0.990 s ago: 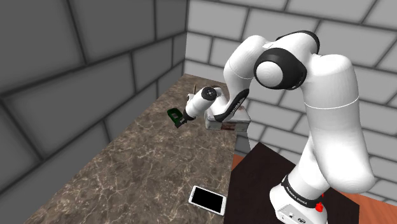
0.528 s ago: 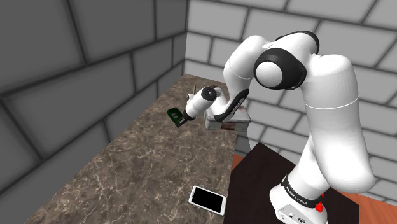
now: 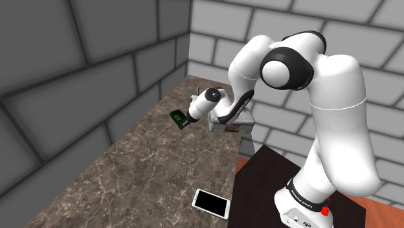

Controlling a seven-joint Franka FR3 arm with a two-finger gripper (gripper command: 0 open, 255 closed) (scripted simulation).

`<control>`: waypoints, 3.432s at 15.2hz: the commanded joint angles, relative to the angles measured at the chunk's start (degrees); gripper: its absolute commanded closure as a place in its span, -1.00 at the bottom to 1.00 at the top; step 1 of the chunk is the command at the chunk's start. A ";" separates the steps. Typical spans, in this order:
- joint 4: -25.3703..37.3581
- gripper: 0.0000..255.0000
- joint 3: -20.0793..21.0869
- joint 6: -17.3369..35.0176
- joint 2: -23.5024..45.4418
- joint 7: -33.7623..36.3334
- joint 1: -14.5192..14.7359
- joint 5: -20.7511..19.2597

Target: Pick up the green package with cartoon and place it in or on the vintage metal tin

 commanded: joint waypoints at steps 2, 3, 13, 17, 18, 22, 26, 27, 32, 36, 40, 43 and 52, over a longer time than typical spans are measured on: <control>-1.42 1.00 7.01 -3.77 -3.63 -4.35 -6.26 1.37; -2.04 1.00 9.26 -4.91 -4.82 -6.34 -8.23 2.54; -7.01 1.00 24.81 -12.35 -13.82 -24.00 -21.46 16.56; -8.34 1.00 29.58 -14.61 -16.78 -30.12 -25.31 22.40; -8.62 1.00 30.70 -15.15 -17.49 -31.59 -26.20 23.86; -9.53 1.00 34.79 -17.28 -20.25 -37.31 -29.37 29.79; -10.11 1.00 38.17 -19.38 -22.89 -42.77 -31.85 35.73; -10.19 1.00 38.91 -19.92 -23.53 -44.08 -32.36 37.19; -10.32 1.00 41.47 -22.29 -26.22 -49.42 -34.03 43.28; -18.56 1.00 41.74 -18.38 -31.90 -59.39 -38.06 51.14; -26.03 1.00 39.18 -15.52 -37.30 -75.03 -38.36 65.07; -30.63 1.00 32.88 -14.54 -40.98 -87.15 -34.20 75.33; -40.52 1.00 11.72 -15.53 -51.84 -110.14 -25.50 85.43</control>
